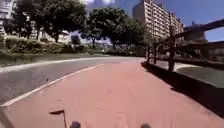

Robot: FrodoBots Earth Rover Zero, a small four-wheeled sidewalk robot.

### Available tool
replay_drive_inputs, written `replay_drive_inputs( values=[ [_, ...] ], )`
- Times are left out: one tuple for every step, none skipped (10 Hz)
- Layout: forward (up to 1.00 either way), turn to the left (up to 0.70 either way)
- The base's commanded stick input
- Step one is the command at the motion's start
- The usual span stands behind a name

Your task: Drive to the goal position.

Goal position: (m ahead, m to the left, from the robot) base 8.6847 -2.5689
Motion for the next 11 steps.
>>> replay_drive_inputs(
  values=[
    [1.0,0.0],
    [1.0,0.0],
    [1.0,0.0],
    [1.0,0.0],
    [1.0,0.0],
    [1.0,0.0],
    [1.0,0.0],
    [1.0,0.0],
    [1.0,0.0],
    [1.0,-0.22],
    [1.0,-0.4]
  ],
)
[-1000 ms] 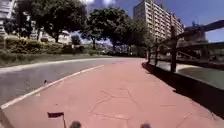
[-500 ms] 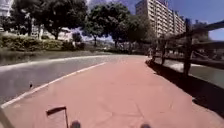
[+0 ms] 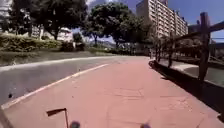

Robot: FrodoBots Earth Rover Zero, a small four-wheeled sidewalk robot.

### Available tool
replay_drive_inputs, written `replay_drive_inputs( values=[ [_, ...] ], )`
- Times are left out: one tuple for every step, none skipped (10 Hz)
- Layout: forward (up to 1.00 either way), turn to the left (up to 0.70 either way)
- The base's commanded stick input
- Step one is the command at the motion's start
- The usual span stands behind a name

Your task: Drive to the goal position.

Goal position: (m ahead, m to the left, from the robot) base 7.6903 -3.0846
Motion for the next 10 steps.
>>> replay_drive_inputs(
  values=[
    [1.0,-0.4],
    [1.0,-0.22],
    [1.0,0.0],
    [1.0,0.0],
    [1.0,0.0],
    [1.0,0.0],
    [1.0,0.0],
    [1.0,0.0],
    [1.0,0.0],
    [1.0,0.0]
  ],
)
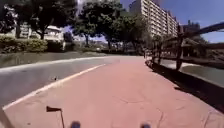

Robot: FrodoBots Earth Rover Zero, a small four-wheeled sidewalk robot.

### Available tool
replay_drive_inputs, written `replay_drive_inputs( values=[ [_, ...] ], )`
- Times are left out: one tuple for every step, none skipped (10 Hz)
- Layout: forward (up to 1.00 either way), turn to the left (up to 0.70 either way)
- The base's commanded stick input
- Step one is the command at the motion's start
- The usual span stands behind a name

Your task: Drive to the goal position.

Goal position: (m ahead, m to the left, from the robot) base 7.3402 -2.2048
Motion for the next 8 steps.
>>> replay_drive_inputs(
  values=[
    [1.0,0.0],
    [1.0,0.0],
    [1.0,-0.08],
    [1.0,-0.4],
    [1.0,-0.4],
    [1.0,-0.4],
    [1.0,-0.4],
    [1.0,0.0]
  ],
)
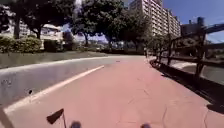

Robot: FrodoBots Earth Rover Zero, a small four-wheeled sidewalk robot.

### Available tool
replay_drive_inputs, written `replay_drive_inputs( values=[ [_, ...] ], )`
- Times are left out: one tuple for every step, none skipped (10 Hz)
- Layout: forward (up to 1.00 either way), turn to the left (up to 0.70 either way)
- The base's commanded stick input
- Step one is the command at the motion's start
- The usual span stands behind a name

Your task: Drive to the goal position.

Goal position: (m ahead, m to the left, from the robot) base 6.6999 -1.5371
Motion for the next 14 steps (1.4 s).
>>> replay_drive_inputs(
  values=[
    [1.0,0.0],
    [1.0,0.0],
    [1.0,0.0],
    [1.0,0.0],
    [1.0,0.0],
    [1.0,0.0],
    [1.0,0.0],
    [1.0,0.0],
    [1.0,0.0],
    [1.0,-0.4],
    [1.0,-0.4],
    [1.0,-0.4],
    [1.0,-0.4],
    [1.0,-0.4]
  ],
)
